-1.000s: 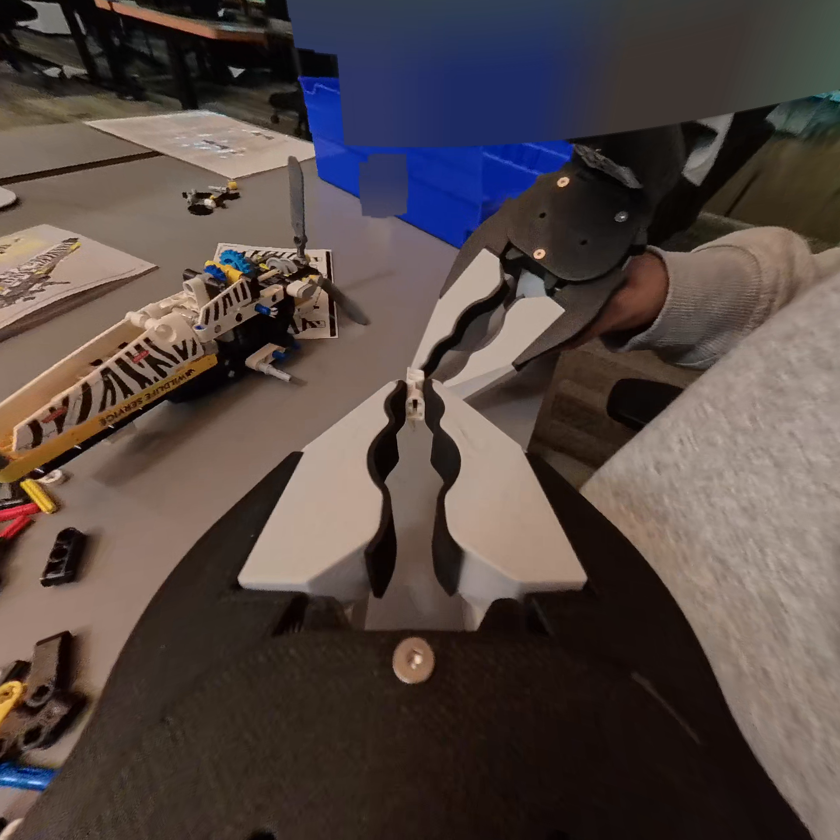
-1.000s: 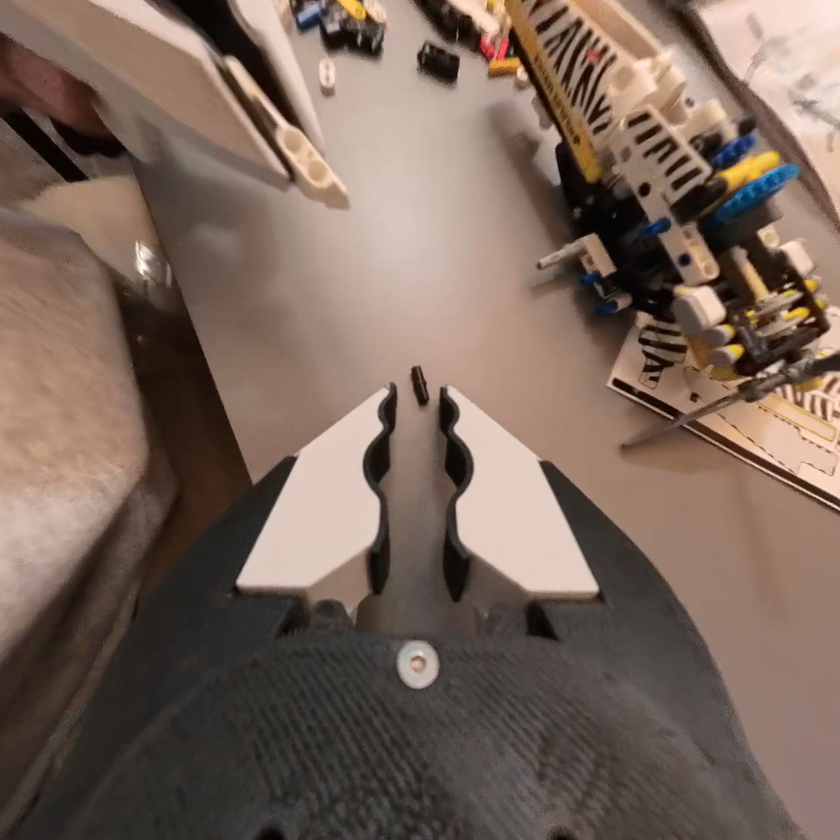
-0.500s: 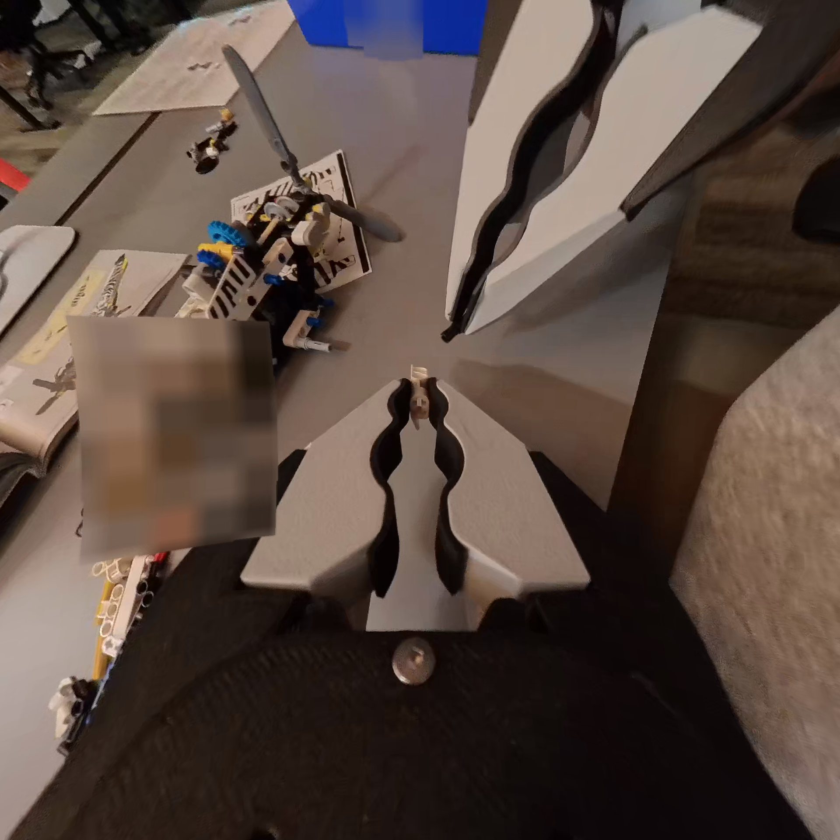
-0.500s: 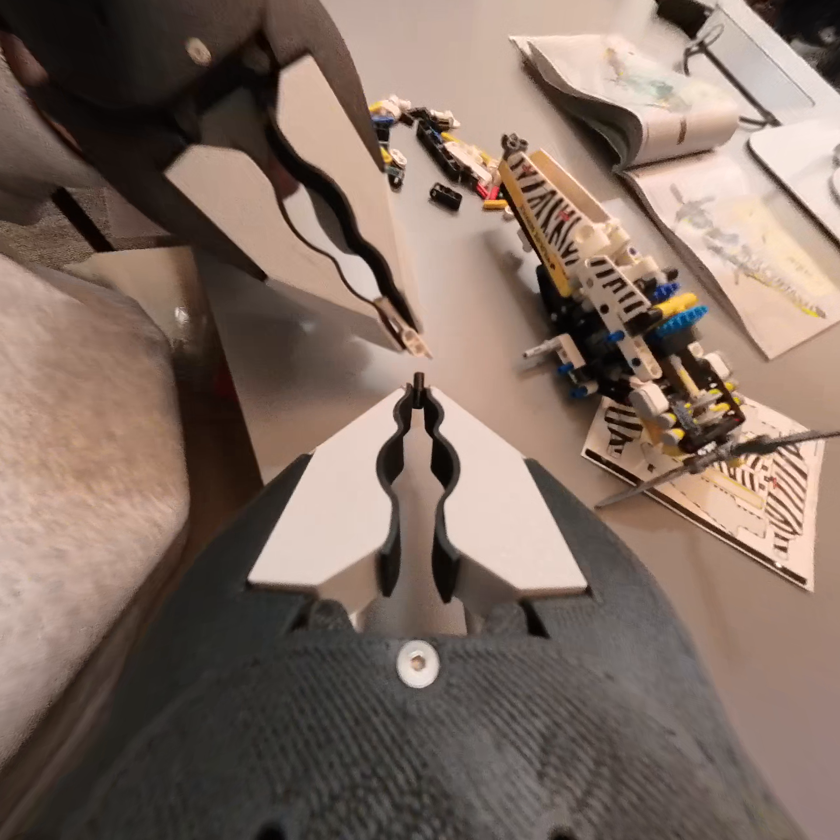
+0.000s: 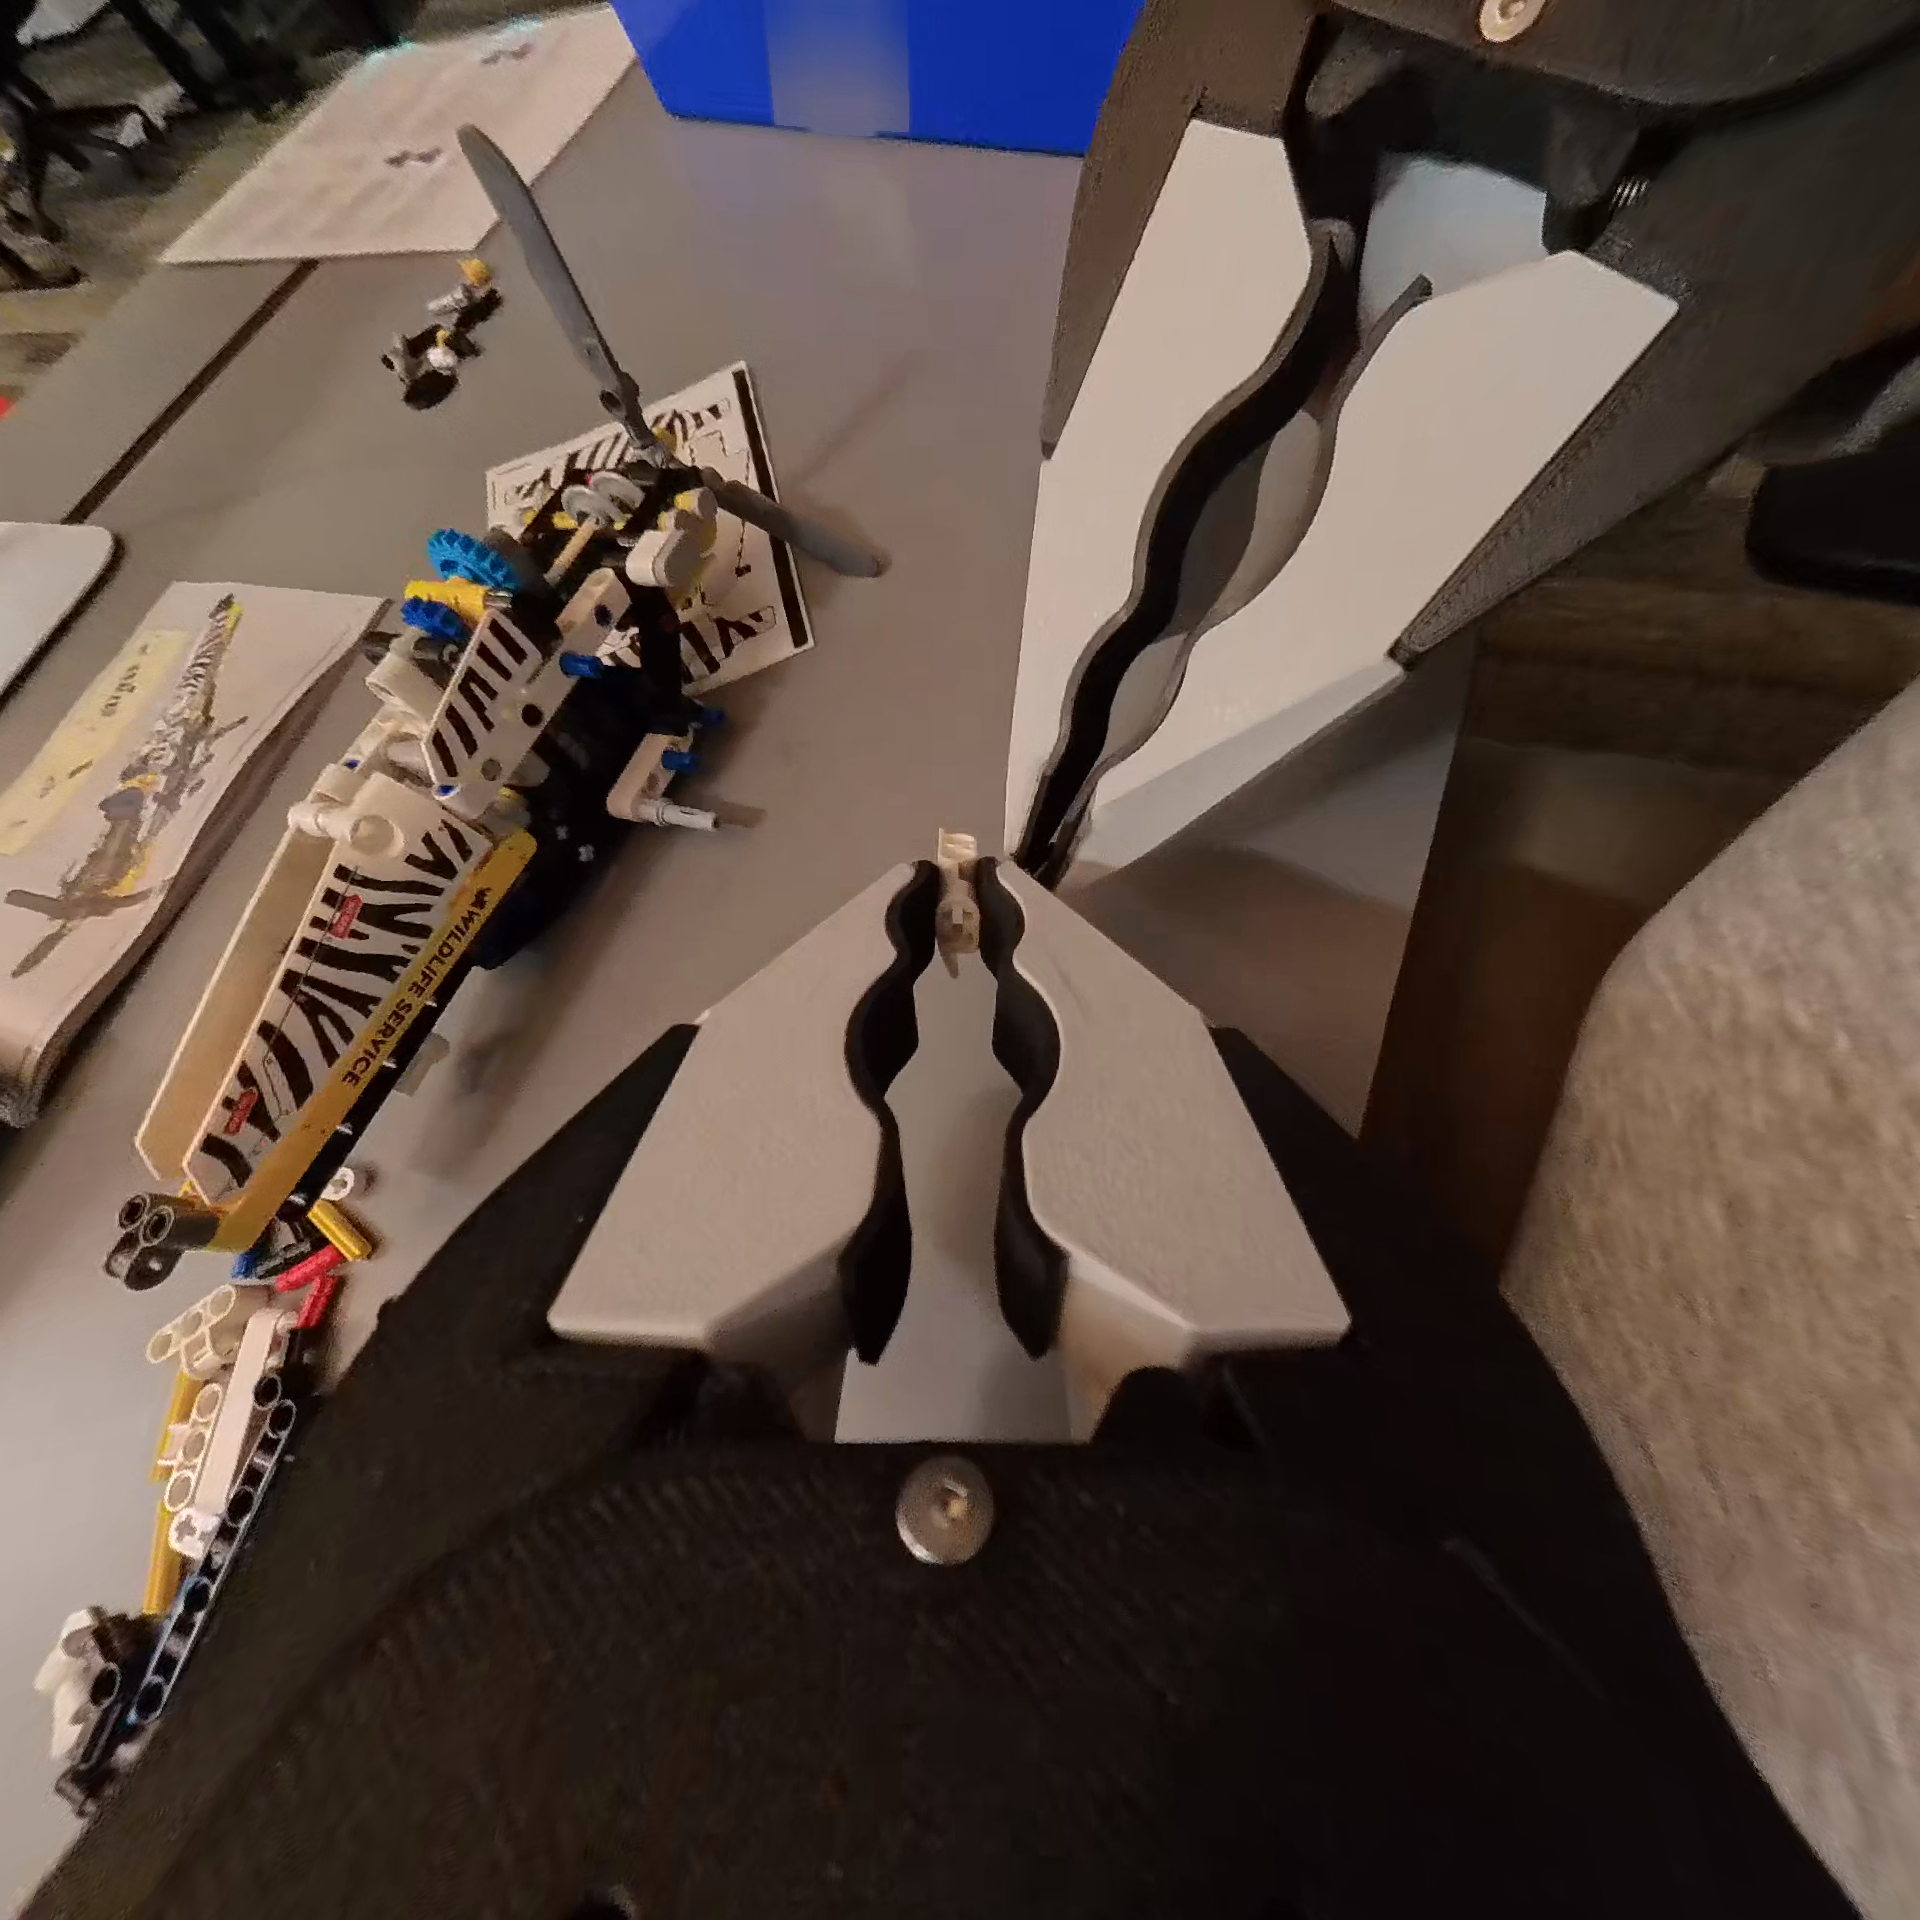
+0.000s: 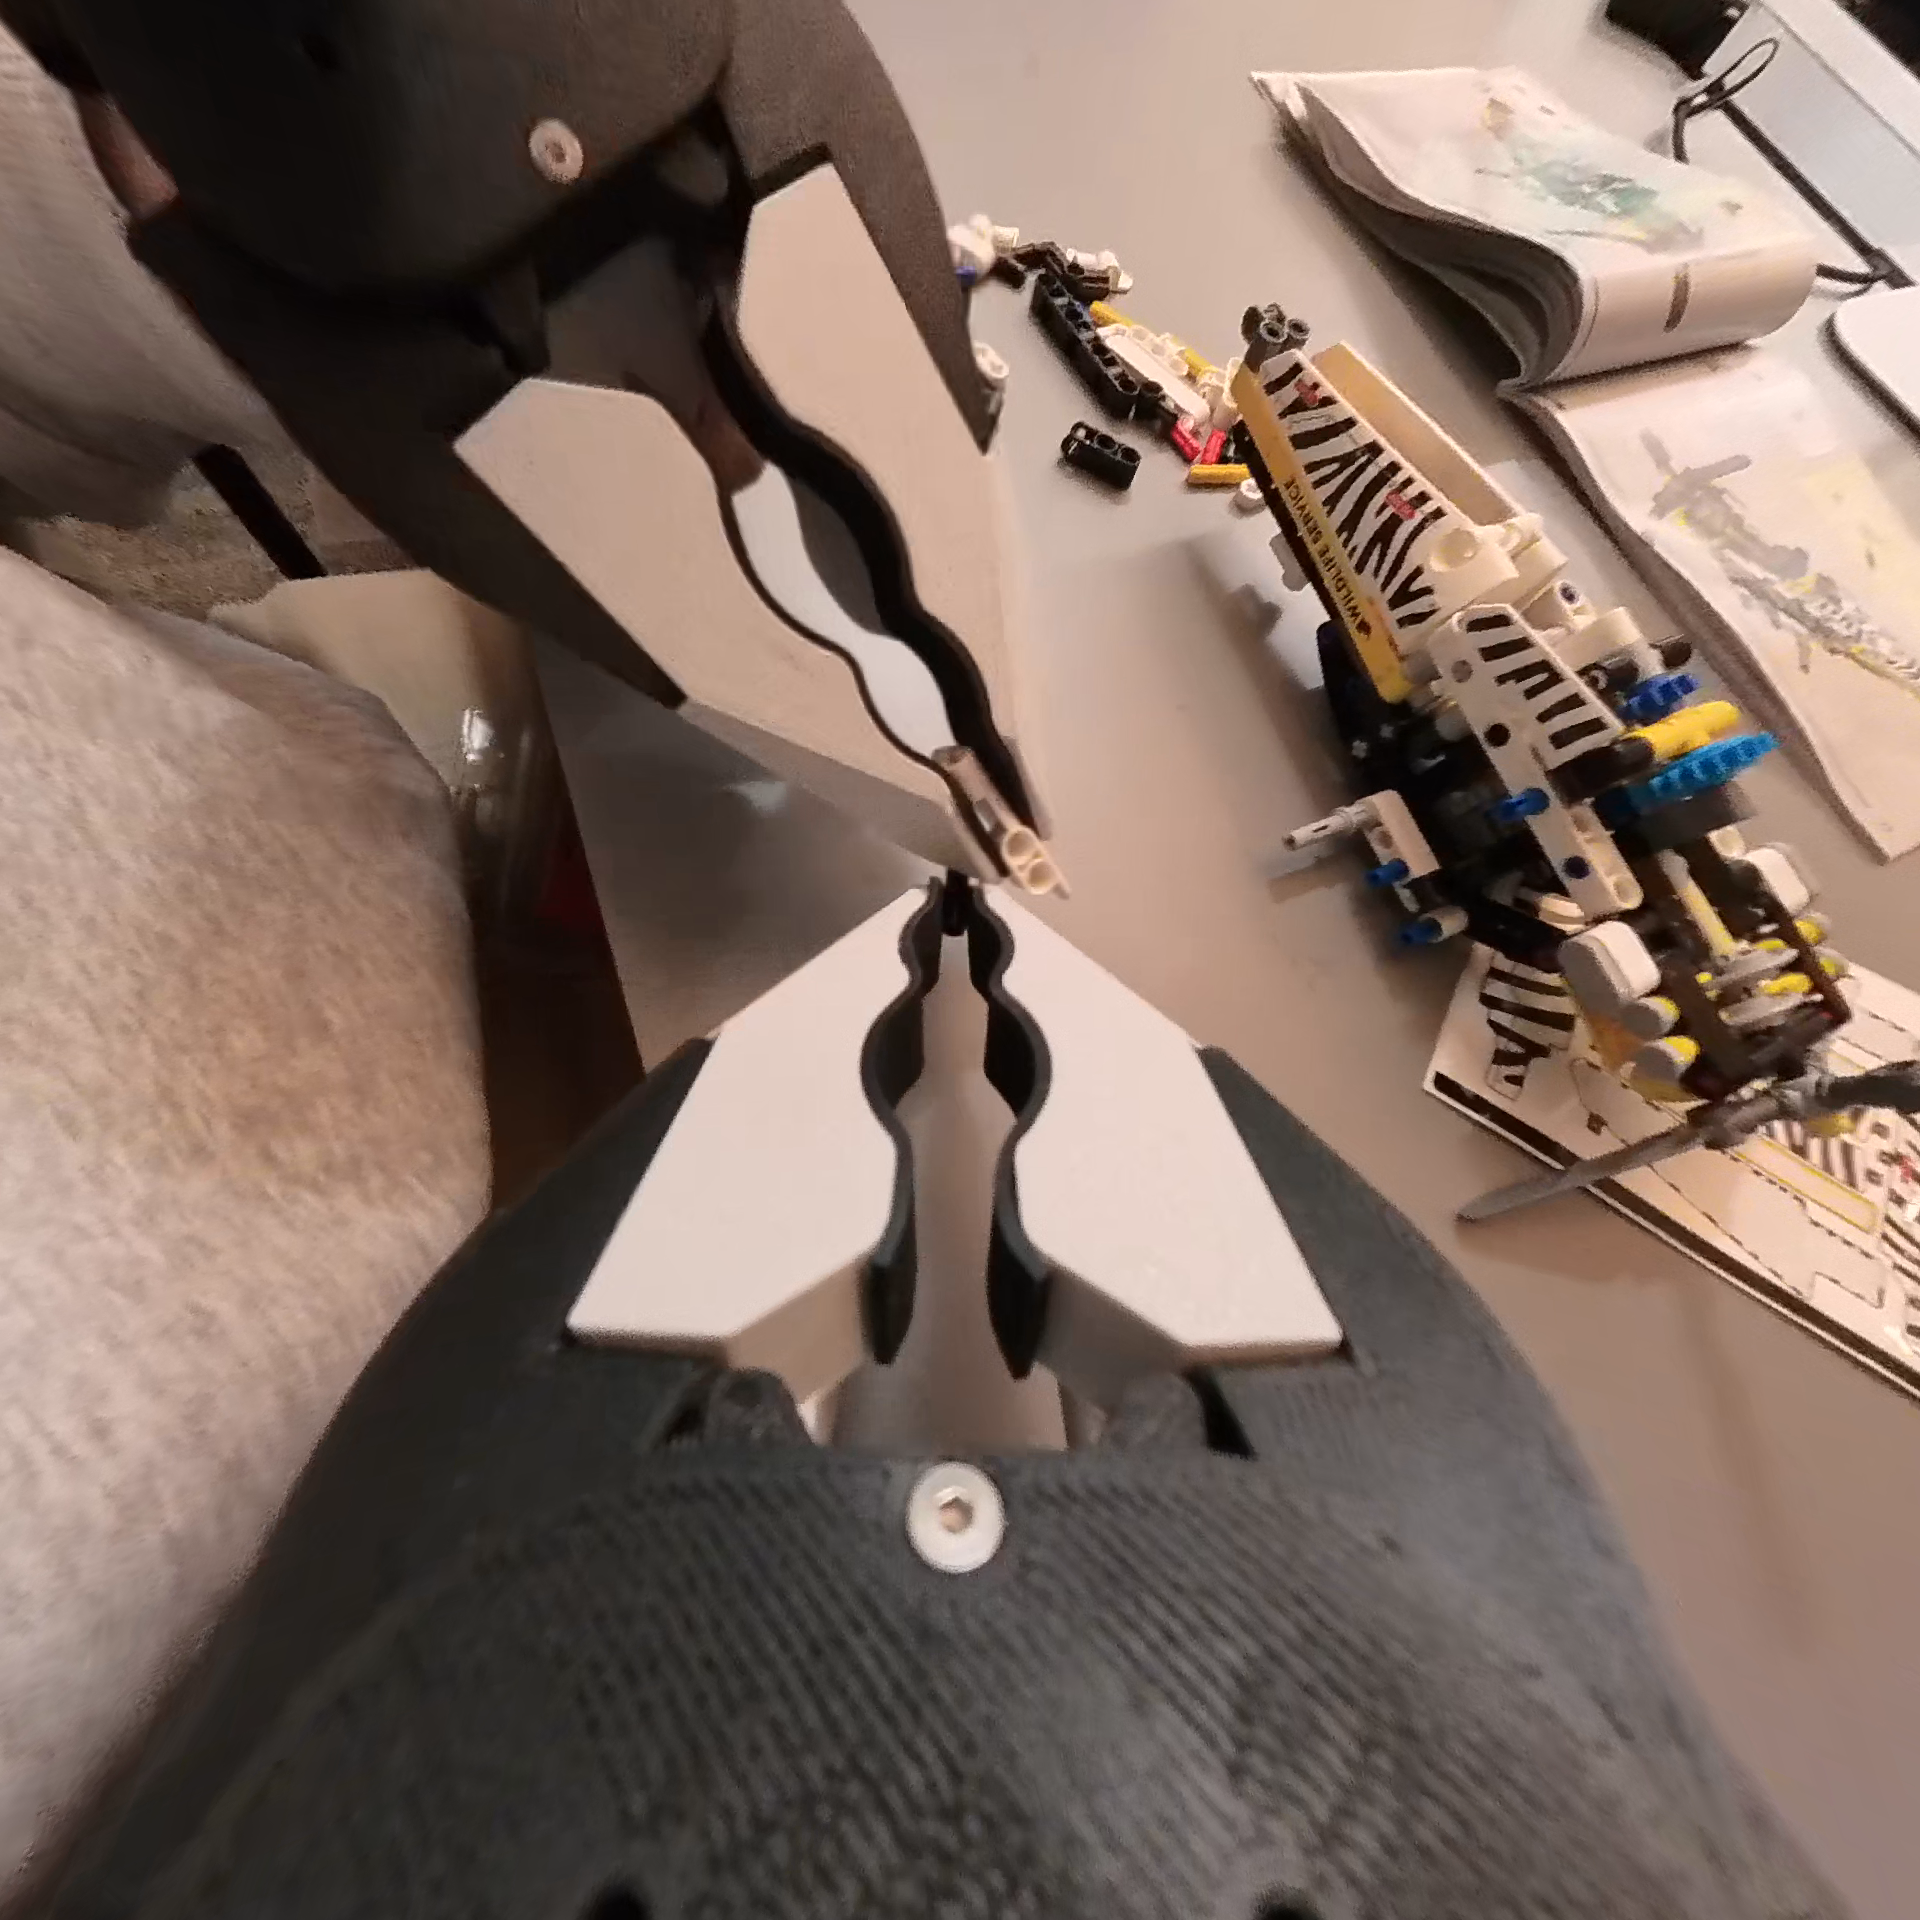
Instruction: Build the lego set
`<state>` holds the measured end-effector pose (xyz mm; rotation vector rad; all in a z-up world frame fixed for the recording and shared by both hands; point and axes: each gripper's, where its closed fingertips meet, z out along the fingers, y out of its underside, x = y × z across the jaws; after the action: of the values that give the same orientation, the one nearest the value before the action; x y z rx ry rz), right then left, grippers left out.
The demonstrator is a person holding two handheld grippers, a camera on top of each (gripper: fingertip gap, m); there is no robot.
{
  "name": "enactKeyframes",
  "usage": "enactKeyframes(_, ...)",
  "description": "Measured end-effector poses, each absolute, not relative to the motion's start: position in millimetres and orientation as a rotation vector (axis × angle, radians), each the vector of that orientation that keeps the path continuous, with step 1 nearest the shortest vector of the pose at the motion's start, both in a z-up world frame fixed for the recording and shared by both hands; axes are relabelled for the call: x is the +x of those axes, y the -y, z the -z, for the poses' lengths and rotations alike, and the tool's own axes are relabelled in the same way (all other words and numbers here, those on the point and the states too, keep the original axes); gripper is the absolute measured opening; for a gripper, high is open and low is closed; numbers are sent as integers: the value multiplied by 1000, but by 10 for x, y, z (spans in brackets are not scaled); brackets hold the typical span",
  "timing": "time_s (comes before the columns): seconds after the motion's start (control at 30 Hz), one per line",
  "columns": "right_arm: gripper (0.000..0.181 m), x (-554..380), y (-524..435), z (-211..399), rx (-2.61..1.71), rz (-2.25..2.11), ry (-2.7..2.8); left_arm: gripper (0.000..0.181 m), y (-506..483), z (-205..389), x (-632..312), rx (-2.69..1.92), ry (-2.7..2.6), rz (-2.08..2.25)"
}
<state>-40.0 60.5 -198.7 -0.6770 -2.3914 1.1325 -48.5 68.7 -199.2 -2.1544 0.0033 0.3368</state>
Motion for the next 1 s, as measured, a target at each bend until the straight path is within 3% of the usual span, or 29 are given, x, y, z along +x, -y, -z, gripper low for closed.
enactKeyframes(0.7, 0, -453, -586, 1733, -774, -1346, 2261, 8, -682, 1960, -478, -2135, 20, -315)
enactKeyframes(1.0, 0, -447, -819, 2087, -918, -1146, 2373, 7, -645, 1869, -570, -2077, 118, -256)
